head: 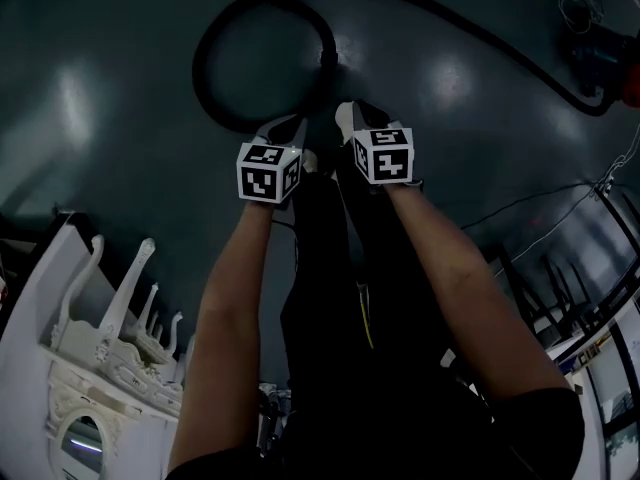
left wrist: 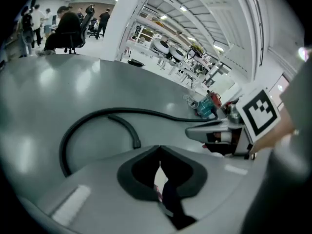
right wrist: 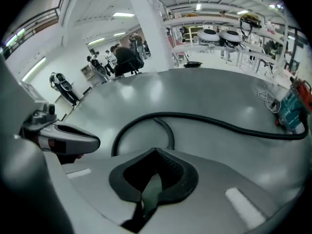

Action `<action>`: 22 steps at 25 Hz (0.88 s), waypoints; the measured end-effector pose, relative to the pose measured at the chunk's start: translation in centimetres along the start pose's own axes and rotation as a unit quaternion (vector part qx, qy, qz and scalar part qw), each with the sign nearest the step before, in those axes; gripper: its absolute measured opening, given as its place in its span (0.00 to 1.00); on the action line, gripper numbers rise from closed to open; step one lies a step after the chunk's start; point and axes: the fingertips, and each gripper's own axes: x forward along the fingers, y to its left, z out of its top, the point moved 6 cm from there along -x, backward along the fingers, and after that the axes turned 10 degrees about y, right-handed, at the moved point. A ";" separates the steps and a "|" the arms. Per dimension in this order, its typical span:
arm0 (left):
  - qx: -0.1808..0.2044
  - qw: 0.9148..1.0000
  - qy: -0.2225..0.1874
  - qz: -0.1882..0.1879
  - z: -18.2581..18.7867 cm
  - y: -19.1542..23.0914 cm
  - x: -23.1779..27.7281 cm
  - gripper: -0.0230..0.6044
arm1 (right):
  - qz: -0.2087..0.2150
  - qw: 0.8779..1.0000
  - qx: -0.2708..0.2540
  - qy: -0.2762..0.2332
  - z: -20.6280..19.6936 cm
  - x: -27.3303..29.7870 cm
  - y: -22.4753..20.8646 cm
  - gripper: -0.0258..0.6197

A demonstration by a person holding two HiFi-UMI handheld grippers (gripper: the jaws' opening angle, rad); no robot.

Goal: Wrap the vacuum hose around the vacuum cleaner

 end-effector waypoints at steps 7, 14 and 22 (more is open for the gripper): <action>-0.014 1.000 -0.002 0.008 0.5 2.1 6.7 0.05 | -0.012 1.000 0.014 0.007 1.0 6.7 -2.5 0.03; -0.017 1.000 0.021 0.014 -1.1 5.6 12.6 0.05 | -0.005 1.000 0.023 0.008 1.1 12.7 -4.4 0.03; -0.006 0.998 0.062 0.004 -4.1 9.1 18.8 0.06 | -0.007 0.999 0.026 0.022 0.0 19.7 -5.9 0.04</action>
